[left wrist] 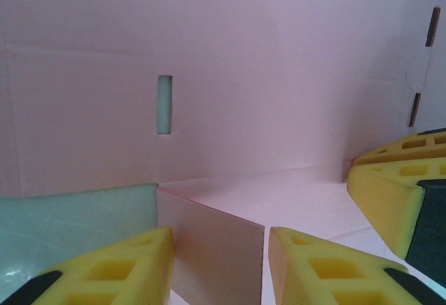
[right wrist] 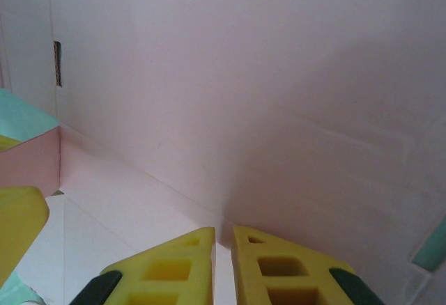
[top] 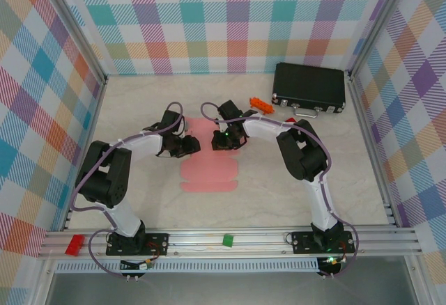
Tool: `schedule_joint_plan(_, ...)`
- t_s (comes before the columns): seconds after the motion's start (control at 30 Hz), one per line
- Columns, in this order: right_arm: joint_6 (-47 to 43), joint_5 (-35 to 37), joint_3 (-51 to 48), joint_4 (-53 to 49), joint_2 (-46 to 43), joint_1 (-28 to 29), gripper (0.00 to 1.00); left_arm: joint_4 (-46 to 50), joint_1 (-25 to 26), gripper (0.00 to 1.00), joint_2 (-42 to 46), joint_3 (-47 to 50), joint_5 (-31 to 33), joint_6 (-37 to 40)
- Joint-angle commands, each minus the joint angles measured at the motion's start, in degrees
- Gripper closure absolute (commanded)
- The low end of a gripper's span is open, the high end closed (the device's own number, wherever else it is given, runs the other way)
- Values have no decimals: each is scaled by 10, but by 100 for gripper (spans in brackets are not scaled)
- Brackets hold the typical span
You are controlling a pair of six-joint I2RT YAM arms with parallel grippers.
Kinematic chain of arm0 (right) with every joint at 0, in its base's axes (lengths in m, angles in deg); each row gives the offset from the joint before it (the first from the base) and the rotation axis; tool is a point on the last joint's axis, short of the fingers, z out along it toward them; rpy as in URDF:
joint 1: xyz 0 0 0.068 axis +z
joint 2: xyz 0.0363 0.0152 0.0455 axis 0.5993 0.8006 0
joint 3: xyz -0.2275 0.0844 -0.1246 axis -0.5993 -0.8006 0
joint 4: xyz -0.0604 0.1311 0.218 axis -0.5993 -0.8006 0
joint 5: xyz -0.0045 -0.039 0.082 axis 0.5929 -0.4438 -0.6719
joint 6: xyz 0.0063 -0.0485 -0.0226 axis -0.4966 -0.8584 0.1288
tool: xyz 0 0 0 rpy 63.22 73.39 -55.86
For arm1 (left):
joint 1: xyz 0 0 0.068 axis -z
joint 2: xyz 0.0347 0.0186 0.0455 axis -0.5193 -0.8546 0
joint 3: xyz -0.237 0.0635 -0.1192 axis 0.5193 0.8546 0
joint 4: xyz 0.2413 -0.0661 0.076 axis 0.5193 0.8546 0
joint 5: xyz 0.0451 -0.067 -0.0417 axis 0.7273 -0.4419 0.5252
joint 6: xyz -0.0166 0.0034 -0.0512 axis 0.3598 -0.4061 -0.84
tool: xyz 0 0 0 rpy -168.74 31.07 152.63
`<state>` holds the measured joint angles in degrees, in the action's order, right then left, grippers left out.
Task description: Fold the paper box
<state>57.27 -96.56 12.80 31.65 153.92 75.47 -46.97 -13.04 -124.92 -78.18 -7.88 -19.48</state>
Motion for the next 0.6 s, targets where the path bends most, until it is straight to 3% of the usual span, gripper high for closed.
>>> schedule_joint_plan(0.0,5,7,2,-14,25,3,83,25,7,60,-9,-15,-14,9)
schedule_joint_plan(0.27,9,11,-4,-8,15,3,83,29,9,61,-5,-20,-22,12)
schedule_joint_plan(0.57,15,19,-8,-2,-39,2,81,92,9,56,58,-50,58,30)
